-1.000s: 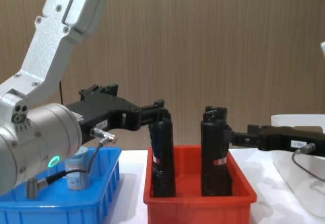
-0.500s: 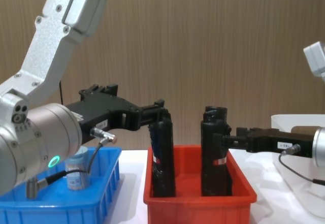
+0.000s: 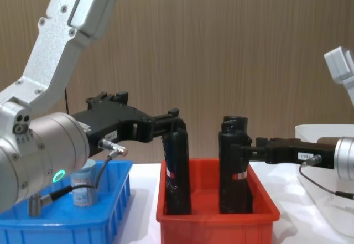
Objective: Pick the cotton swabs from the blue box and place them into the white box.
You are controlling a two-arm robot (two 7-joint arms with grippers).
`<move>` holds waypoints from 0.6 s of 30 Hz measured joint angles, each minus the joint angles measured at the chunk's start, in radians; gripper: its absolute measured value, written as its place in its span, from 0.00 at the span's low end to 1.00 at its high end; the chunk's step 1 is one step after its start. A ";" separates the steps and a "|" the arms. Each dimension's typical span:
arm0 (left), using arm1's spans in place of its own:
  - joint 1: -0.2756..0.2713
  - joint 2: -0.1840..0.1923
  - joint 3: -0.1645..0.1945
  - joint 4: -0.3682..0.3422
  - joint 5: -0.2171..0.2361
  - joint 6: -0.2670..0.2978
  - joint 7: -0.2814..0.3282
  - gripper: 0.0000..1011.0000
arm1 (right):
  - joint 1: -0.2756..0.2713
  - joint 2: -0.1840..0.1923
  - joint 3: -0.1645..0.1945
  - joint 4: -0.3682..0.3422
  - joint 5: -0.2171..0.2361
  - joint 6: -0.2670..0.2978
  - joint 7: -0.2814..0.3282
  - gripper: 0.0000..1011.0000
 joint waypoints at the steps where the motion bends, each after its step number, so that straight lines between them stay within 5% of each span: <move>1: 0.000 0.000 0.000 0.000 0.000 0.000 0.000 0.99 | 0.005 -0.002 0.000 0.010 -0.001 -0.003 0.000 0.99; 18: 0.000 0.000 0.000 0.000 0.000 0.000 0.000 0.99 | 0.115 -0.038 -0.012 0.224 -0.023 -0.088 0.012 0.99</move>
